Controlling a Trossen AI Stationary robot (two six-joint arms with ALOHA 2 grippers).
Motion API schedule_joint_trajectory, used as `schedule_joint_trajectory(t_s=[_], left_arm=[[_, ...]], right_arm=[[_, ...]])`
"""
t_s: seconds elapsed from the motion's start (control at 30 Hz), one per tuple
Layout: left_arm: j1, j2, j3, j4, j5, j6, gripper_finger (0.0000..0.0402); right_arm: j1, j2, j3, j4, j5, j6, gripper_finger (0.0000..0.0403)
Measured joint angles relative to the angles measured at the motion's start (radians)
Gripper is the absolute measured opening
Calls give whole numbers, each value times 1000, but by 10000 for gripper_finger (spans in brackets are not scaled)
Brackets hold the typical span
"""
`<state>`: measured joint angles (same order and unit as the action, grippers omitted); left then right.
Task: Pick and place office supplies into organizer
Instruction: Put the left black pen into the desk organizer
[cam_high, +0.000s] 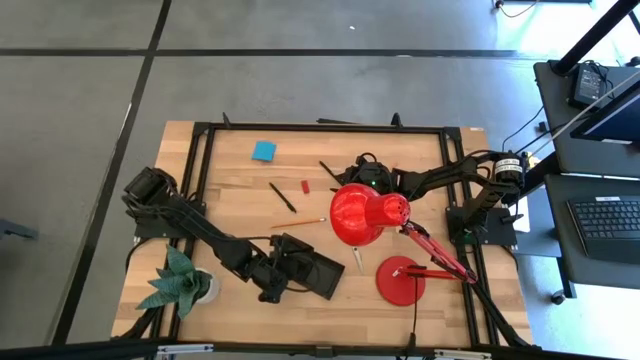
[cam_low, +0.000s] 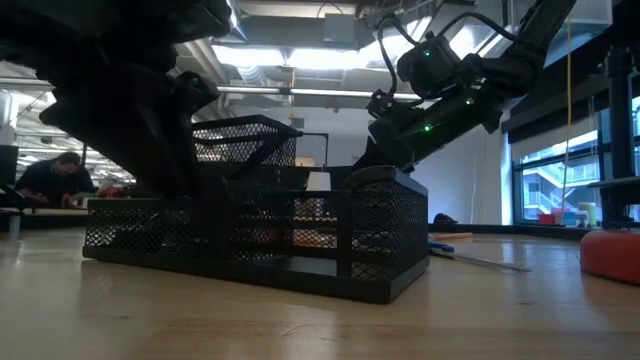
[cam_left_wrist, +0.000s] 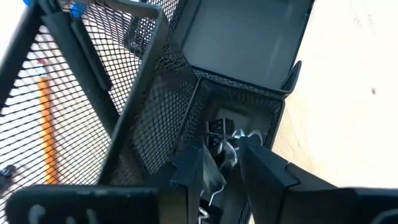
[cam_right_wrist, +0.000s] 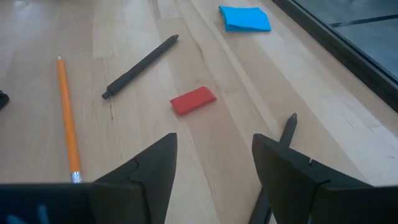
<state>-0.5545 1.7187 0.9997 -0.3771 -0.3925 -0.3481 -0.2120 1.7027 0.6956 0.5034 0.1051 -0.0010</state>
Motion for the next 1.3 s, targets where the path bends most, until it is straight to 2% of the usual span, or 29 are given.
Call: schedule_joint_trajectory(t_s=[0.2, 0.33, 0.43, 0.5, 0.63, 0.7, 0.93, 1.0, 1.1, 1.3], left_arm=[[-1, -61, 0, -3, 21, 1, 113], [-1, -132, 0, -2, 74, -7, 113], [-1, -195, 0, -2, 74, -6, 114], [-1, -239, 0, 0, 42, 7, 114], [12, -304, 0, -1, -159, 47, 114], [29, -324, 0, -6, -227, 81, 114], [162, -342, 0, -62, -235, 220, 114], [225, -342, 0, -87, -214, 208, 114], [321, -342, 0, -134, -110, 206, 114], [467, -342, 0, -168, 15, 369, 114]], right_arm=[[0, 0, 0, 0, 0, 1, 212], [0, 0, 0, 0, 0, 5, 212], [0, 0, 0, 0, 0, 26, 212], [0, 0, 0, 0, 0, 25, 212], [0, 0, 0, 0, 0, 26, 212], [0, 0, 0, 0, 0, 26, 212], [0, 0, 0, 0, 0, 27, 212], [0, 0, 0, 0, -1, 27, 212], [0, 0, 0, 0, -2, 50, 212], [0, 0, 0, -17, -2, 49, 212]])
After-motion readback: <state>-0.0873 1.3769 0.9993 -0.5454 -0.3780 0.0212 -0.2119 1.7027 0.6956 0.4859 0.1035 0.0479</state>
